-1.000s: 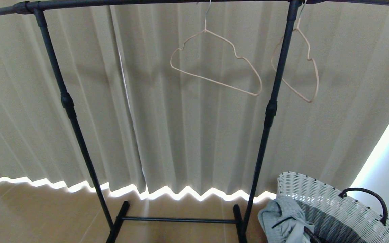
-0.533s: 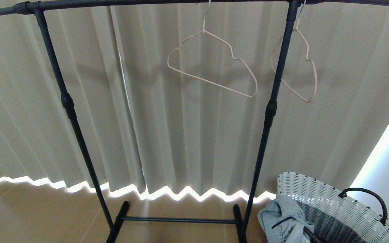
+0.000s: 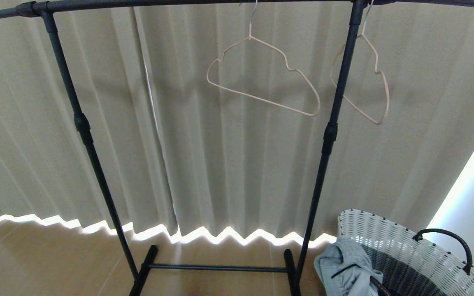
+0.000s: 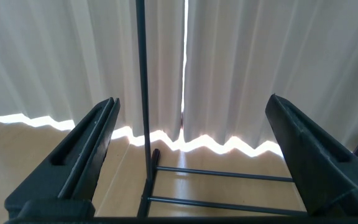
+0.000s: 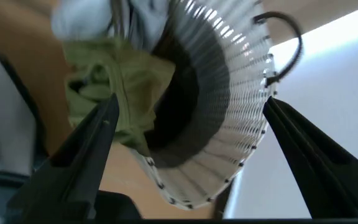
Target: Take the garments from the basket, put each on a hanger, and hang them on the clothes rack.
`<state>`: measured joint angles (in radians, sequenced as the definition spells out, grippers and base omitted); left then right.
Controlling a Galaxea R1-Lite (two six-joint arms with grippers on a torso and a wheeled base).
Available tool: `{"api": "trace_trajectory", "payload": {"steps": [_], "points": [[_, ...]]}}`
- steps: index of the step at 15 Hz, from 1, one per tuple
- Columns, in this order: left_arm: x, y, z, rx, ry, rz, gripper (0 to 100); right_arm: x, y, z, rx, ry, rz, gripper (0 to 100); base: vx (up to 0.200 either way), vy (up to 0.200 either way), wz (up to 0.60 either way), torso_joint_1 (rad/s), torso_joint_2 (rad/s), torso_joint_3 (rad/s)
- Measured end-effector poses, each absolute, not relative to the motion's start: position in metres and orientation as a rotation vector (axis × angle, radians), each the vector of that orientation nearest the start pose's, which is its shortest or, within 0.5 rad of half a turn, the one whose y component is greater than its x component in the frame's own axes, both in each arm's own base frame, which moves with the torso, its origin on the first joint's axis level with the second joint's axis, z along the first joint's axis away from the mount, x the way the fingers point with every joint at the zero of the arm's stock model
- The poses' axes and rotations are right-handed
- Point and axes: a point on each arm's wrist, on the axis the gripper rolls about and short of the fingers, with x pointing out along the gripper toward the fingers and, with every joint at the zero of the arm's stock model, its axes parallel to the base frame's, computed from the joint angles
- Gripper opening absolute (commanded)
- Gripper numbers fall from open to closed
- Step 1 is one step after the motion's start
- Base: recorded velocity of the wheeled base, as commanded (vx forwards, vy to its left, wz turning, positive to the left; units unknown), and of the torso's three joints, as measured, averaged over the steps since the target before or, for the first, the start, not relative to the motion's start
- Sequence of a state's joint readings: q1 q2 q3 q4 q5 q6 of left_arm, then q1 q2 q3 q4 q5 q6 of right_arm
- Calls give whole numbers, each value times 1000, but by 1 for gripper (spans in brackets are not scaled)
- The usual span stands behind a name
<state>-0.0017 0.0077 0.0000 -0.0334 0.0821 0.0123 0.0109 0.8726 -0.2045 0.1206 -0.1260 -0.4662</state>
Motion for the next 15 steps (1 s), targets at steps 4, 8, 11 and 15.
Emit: {"api": "trace_trajectory", "payload": {"steps": [4,8,11,15], "points": [[-22,2,79,6,-25,82,100,93,-2,90,-560,925,148,100,0,0,0,0,0,0],[-22,2,79,5,-25,84,100,114,2,70,-579,1007,203,100,0,0,0,0,0,0],[-22,2,79,5,-25,85,100,119,6,61,-598,1069,253,100,0,0,0,0,0,0],[-22,2,79,5,-25,85,100,123,10,54,-616,1116,285,100,0,0,0,0,0,0]]}}
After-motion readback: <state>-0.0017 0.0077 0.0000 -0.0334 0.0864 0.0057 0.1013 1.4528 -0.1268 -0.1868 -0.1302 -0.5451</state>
